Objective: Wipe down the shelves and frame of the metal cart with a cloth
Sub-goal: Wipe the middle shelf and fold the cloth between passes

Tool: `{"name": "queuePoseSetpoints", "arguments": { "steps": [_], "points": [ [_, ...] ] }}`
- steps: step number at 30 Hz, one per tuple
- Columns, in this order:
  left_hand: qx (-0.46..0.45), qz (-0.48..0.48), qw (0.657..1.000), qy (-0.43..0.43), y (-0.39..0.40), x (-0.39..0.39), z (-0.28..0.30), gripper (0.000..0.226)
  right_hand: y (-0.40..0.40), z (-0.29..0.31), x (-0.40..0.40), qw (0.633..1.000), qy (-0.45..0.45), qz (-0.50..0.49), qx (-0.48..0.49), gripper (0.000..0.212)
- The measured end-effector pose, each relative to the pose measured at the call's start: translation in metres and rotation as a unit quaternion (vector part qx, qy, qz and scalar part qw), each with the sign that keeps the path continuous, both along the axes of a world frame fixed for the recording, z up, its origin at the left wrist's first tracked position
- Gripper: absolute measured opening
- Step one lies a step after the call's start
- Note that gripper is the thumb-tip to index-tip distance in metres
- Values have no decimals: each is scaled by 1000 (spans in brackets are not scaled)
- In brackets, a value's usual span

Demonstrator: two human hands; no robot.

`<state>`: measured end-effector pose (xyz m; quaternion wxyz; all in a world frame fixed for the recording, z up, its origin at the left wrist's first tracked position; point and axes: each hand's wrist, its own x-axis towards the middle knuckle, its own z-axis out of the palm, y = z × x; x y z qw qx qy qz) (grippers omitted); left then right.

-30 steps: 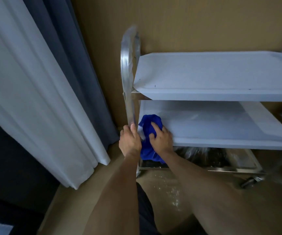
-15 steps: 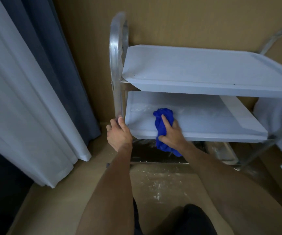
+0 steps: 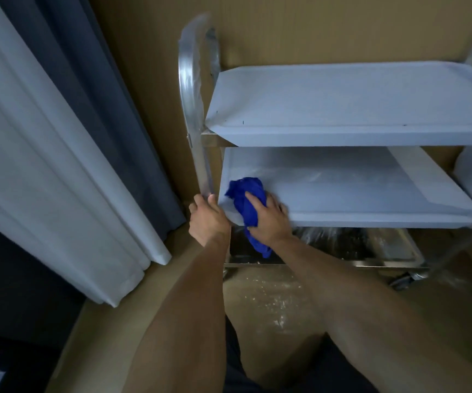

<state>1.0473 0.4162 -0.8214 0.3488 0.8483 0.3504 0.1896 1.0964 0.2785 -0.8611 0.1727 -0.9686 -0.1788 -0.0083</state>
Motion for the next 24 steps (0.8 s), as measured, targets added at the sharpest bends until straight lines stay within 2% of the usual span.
{"name": "queuePoseSetpoints", "arguments": {
  "steps": [2,6,8,12,14,18,21,24],
  "points": [
    [-14,20,1000,-5,-5,0,0,33,-51,7,0,998,22,-47,23,91],
    [-22,36,999,-24,-14,3,-4,37,-145,18,3,964,42,-258,49,85],
    [-10,33,999,-36,-15,3,-9,36,-155,16,4,956,53,-285,38,85],
    [-8,28,998,-54,-15,5,-10,34,-87,20,14,976,36,-211,26,59],
    [-6,22,998,-54,-11,4,-11,33,-30,24,18,991,32,-127,26,48],
    [-3,15,998,-64,1,4,-16,38,68,13,10,999,5,-4,33,46],
    [-7,30,998,-47,7,6,-15,39,84,5,6,999,-15,14,37,46],
    [13,30,999,-28,6,4,-12,36,55,5,6,998,-29,-14,63,44]
  ]
}}
